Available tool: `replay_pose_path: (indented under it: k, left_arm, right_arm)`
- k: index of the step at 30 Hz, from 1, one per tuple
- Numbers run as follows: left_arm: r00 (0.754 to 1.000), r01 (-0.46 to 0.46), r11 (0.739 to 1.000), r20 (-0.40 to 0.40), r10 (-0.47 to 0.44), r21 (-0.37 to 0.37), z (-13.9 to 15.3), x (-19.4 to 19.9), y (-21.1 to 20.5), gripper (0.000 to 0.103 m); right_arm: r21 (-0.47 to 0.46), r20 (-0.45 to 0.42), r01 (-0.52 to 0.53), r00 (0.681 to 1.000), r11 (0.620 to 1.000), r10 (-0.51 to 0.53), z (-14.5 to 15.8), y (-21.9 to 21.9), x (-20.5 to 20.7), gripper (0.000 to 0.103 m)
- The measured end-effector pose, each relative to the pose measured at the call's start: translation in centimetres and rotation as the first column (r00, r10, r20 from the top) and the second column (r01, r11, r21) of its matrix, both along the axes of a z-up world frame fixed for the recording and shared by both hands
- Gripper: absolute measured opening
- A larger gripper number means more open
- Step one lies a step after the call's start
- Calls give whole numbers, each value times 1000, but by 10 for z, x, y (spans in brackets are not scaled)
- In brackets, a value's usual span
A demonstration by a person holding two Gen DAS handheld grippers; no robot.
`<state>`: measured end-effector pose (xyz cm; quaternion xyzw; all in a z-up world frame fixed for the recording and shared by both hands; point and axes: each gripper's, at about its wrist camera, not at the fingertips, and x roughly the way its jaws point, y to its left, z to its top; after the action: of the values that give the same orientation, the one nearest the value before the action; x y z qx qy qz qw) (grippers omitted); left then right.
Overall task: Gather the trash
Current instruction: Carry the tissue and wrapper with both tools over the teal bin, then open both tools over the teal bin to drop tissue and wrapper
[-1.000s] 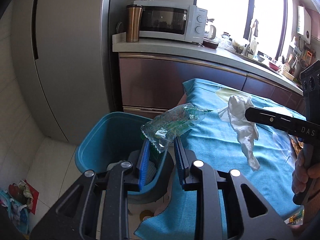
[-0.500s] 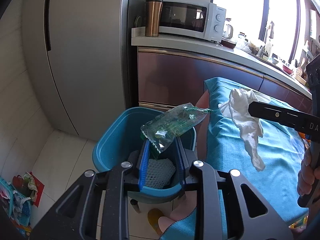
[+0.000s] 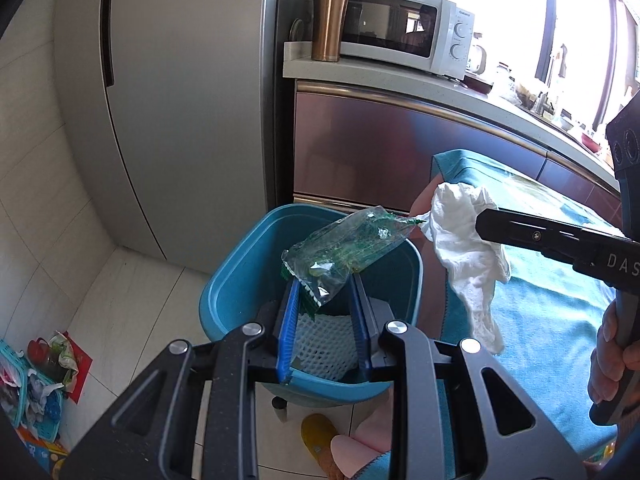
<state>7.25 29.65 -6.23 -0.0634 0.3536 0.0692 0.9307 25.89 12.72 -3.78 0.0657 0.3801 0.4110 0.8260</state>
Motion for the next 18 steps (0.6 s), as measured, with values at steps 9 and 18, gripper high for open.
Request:
replay_pose_path:
  k: [9, 18]
  left_arm:
    - [999, -20, 1000, -26, 20, 2, -10, 10, 6, 25]
    - [997, -43, 999, -67, 41, -30, -26, 22, 16, 25]
  right_arm:
    - [-29, -22, 4, 1000, 1000, -4, -11, 18, 12, 4]
    - [-65, -46, 12, 999, 998, -15, -22, 33, 24, 5]
